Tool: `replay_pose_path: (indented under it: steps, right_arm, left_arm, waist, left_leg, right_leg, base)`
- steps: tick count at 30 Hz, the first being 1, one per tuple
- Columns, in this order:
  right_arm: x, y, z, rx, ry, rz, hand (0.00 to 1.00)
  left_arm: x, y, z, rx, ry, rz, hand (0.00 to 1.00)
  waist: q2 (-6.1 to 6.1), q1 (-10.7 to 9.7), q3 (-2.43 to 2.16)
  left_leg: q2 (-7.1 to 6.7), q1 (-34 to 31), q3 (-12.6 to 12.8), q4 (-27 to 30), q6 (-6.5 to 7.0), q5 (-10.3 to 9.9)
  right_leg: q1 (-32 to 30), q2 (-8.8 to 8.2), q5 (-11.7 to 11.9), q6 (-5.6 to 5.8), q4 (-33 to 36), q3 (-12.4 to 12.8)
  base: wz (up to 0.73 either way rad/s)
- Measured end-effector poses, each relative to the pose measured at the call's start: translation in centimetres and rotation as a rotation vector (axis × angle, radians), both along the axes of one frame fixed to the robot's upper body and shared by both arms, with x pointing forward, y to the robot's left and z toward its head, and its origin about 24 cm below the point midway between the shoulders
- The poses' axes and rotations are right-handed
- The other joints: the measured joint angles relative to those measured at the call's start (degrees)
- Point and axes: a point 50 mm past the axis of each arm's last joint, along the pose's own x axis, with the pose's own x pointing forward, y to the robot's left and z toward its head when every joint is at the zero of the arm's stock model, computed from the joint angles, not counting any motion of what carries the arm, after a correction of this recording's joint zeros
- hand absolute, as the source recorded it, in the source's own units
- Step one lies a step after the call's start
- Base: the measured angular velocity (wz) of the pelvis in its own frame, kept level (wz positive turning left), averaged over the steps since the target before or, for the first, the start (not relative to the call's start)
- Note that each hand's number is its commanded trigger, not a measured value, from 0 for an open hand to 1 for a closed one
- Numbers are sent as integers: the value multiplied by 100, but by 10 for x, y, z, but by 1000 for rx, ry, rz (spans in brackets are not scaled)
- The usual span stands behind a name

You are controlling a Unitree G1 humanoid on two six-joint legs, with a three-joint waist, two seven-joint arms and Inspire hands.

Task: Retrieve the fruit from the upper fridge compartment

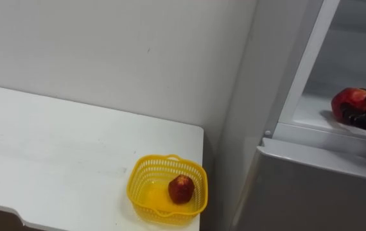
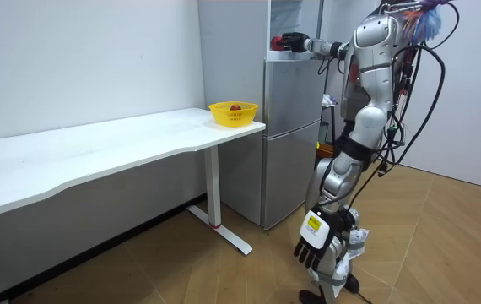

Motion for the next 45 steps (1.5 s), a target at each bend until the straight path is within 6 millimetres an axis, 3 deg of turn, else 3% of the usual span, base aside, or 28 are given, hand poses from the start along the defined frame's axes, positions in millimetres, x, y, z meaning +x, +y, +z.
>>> replay_pose_path:
  steps: [11,15,20,28,33,37,45]
  right_arm:
    - [0,-1,0,4,-3,-44,100]
    - [1,5,9,0,-43,-24,100]
    - [1,20,24,-46,-109,7,100]
    - [-19,58,36,-137,-237,132,100]
    - [-34,71,44,-99,-339,131,100]
    - [-49,80,46,-167,-388,126,100]
    - [-73,99,52,-226,-510,147,100]
  left_arm:
    - [2,-1,-1,-5,-3,0,0]
    - [7,-1,-1,-7,-20,0,0]
    - [13,-3,-1,-10,-30,-27,0]
    - [31,-5,-1,13,-104,-38,0]
    - [28,-10,-2,9,-109,-32,0]
    - [22,-10,-3,20,-101,-33,0]
    - [26,-16,-5,1,-116,-57,0]
  waist:
    - [16,119,16]
    - [61,115,47]
    - [123,94,51]
    - [214,77,27]
    - [341,-34,27]
    - [444,-82,-16]
    - [530,-129,48]
  left_leg:
    - [0,39,23,-4,-2,3]
    - [1,37,55,-2,-3,3]
    - [4,20,73,7,-5,4]
    - [13,67,169,-14,-2,2]
    - [25,105,230,-37,2,-2]
    - [41,148,281,-38,2,-2]
    - [52,196,446,-41,2,-4]
  right_leg:
    - [32,1,1,-1,4,7]
    - [28,2,1,-1,-1,29]
    - [-9,12,0,-2,-20,82]
    - [-6,18,1,-1,-16,167]
    - [-7,20,2,-1,1,256]
    - [-12,0,2,-2,48,313]
    - [-106,-10,-22,-27,95,474]
  base:
    - [0]
    - [-1]
    - [-1]
    - [-4]
    - [-6]
    - [-7]
    - [-12]
